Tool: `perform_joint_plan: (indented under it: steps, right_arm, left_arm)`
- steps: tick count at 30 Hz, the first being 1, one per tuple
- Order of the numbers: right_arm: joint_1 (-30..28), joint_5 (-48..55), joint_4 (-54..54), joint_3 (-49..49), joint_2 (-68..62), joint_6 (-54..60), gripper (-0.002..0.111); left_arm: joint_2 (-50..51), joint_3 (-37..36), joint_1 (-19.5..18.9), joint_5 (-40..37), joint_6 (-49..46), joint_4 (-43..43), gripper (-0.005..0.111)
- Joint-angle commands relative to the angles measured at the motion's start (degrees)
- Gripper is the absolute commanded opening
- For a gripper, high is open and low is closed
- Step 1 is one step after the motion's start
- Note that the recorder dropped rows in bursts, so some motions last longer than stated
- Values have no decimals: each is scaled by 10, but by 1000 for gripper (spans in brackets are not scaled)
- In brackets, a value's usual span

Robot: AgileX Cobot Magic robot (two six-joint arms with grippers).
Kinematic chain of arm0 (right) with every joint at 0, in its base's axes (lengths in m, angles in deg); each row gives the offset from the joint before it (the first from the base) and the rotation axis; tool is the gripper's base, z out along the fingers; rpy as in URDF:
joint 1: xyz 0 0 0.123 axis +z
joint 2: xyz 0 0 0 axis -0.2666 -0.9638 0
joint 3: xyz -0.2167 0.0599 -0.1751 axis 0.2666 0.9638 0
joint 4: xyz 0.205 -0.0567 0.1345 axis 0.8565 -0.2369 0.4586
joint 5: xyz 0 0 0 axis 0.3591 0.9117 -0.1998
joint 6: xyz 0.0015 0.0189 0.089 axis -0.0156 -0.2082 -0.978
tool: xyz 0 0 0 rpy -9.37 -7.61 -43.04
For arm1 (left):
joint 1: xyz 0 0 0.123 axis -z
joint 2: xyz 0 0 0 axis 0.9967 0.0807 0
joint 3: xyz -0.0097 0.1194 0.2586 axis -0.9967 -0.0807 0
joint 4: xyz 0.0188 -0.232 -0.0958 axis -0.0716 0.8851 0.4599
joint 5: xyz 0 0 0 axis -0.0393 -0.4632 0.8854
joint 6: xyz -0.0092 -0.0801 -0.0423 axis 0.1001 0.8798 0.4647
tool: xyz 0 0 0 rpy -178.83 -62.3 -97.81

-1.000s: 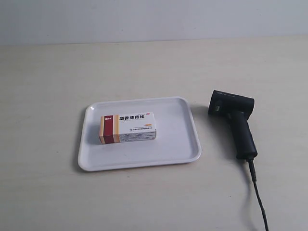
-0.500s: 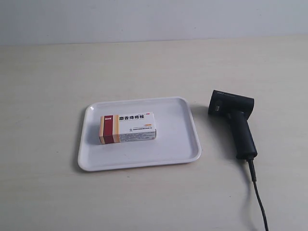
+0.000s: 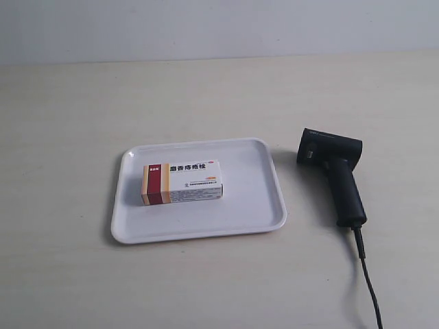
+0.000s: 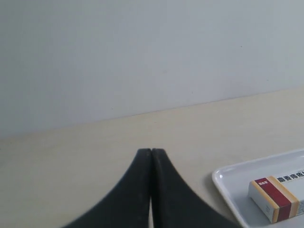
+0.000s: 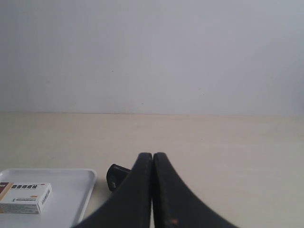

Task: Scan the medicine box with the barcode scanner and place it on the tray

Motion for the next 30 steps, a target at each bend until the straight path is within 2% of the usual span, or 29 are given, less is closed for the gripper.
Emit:
perform_joint_plan:
  steps: [1,5,13,19,24,30]
  right_arm:
    - [-1,0,2,2,1,1,0]
    - [-1,0,2,2,1,0,0]
    - [-1,0,2,2,1,0,0]
    - [-1,0,2,2,1,0,0]
    - [-1,0,2,2,1,0,0]
    - [-1,0,2,2,1,0,0]
  left_arm:
    - [-3,-35,-2,42,35,1,0]
    - [-3,-69,-2,57,70,-28,0]
    - [-3,-71,-2,43,116,-144,0]
    - [-3,-71,-2,-23,125,-152,0]
    - [-3,-71,-2,-27,137,-159,0]
    - [-3,-71,-2,-22,247,-200,0]
